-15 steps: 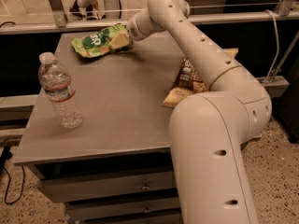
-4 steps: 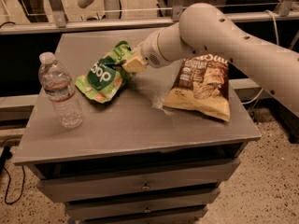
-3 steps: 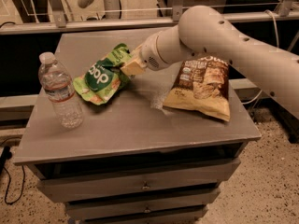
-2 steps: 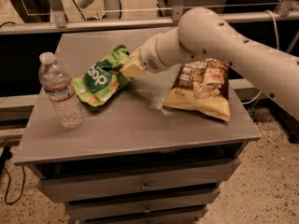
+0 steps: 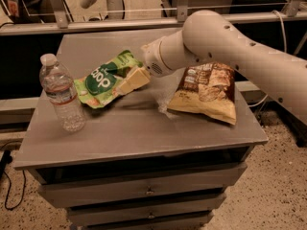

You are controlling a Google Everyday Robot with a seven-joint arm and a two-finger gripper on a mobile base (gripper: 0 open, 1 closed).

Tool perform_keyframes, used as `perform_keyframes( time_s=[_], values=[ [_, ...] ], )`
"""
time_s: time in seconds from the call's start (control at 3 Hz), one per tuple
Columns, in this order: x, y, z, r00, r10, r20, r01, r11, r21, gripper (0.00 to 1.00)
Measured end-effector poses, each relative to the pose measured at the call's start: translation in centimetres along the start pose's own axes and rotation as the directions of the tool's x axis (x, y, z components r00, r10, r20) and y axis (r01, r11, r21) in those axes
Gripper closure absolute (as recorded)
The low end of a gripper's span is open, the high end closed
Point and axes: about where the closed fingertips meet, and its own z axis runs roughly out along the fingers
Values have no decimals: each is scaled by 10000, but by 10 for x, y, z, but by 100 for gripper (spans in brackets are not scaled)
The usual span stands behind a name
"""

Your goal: Move green rice chip bag near water bottle

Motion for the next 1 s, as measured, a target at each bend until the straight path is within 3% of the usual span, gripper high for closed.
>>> perform_keyframes(
  time_s=[0.33, 0.67, 1.0],
  values=[
    [4, -4, -5, 9998, -58, -167, 61, 9999, 151, 0],
    [20, -26, -39, 9993, -112, -367, 142, 9965, 826, 0],
    [42, -60, -85, 9997, -119, -198, 151, 9862, 1650, 0]
  ],
)
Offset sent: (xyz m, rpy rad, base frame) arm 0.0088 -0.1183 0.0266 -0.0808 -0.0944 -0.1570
